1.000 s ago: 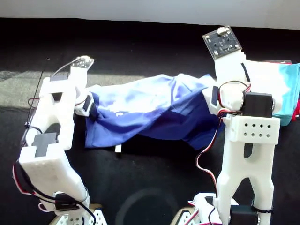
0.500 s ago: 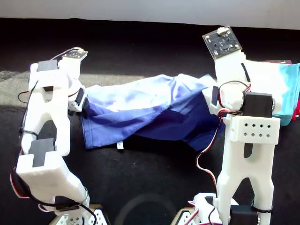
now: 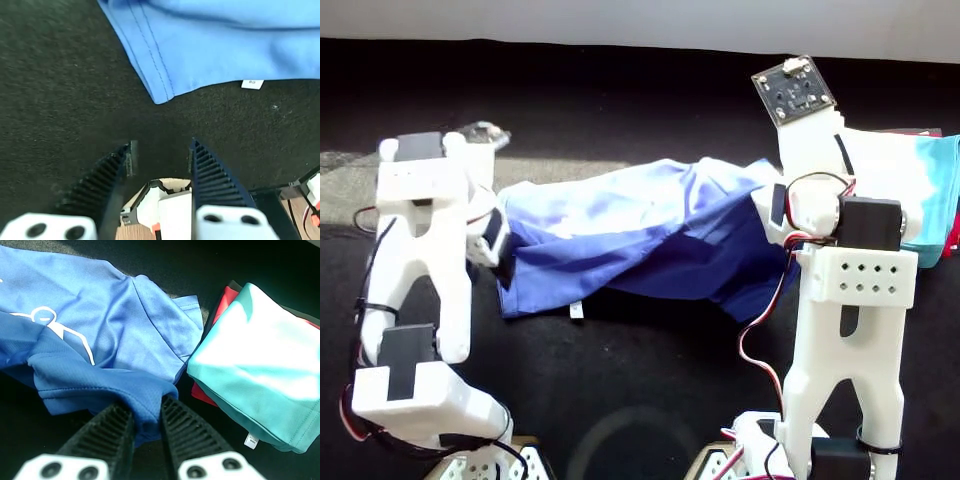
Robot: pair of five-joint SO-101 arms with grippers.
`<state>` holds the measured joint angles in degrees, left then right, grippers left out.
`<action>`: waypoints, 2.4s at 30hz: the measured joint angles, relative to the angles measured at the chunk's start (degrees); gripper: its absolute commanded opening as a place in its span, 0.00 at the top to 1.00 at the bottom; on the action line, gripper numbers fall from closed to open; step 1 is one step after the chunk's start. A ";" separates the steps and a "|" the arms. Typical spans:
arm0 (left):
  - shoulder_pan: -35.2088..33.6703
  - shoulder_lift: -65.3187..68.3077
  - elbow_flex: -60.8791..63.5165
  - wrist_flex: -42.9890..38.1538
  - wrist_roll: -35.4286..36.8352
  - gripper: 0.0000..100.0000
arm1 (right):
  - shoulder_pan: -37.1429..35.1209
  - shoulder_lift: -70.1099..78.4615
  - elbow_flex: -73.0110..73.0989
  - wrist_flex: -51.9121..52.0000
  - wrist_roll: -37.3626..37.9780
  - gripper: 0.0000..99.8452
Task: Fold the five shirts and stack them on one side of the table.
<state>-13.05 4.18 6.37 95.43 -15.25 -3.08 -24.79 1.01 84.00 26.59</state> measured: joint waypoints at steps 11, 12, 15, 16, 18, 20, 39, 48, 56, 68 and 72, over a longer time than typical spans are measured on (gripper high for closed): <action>3.69 -9.85 29.89 -29.54 1.23 0.82 | 0.00 0.00 0.00 0.00 0.00 0.99; 3.69 -10.02 31.30 -30.95 1.23 0.82 | 0.00 0.00 0.00 0.00 0.00 0.99; 3.69 -10.20 34.02 -34.46 1.23 0.82 | 0.00 0.00 0.00 0.00 0.00 0.99; 3.69 -10.20 34.55 -35.34 1.23 0.82 | 0.00 0.00 0.00 0.00 0.00 0.99; 3.69 -10.20 34.99 -36.92 1.23 0.82 | 0.00 0.00 0.00 0.00 0.00 0.99; 3.60 -10.20 35.52 -38.15 1.23 0.82 | 0.00 0.00 0.00 0.00 0.00 0.99; 5.01 -3.34 32.18 -40.88 1.32 0.99 | 0.00 0.00 0.18 0.00 0.00 0.99; 5.89 -2.99 19.87 -28.57 1.32 0.99 | 0.09 -0.79 9.93 -5.10 -1.85 0.99; 5.89 -2.99 -11.87 -2.46 1.67 0.99 | 0.97 -9.76 12.84 -16.00 -4.13 0.99; 2.29 -11.69 -35.08 5.89 2.46 0.99 | 6.95 -16.79 -0.09 -18.73 -4.13 0.99; 2.20 -20.66 -35.16 5.98 2.64 0.99 | 7.38 -17.14 -5.71 -18.73 -4.13 0.99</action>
<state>-10.86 -16.48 -28.79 101.41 -12.62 4.31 -41.93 -4.70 65.27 22.46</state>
